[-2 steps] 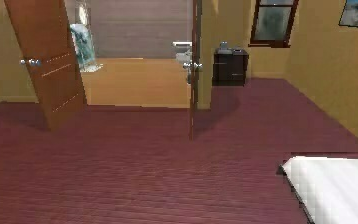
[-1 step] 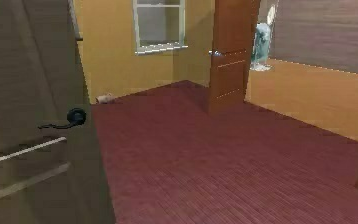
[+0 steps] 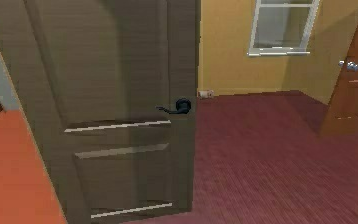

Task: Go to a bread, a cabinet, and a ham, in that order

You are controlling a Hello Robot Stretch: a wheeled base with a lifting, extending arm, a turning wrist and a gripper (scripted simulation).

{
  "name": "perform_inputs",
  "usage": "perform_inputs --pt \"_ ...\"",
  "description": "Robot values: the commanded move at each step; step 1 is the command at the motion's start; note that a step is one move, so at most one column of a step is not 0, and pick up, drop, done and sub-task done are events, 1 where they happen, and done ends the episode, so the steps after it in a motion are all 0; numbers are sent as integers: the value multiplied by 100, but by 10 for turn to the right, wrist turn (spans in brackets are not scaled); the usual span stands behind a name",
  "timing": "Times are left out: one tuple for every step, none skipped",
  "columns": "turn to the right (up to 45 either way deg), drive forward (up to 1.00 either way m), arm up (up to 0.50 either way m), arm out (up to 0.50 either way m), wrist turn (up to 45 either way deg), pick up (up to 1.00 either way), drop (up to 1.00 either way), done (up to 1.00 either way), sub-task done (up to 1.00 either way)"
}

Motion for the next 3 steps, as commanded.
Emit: perform_inputs --pt "0 35 0 0 0 0 0 0 0" --pt "-450 0 0 0 0 0 0 0 0" --pt "-180 0 0 0 0 0 0 0 0"
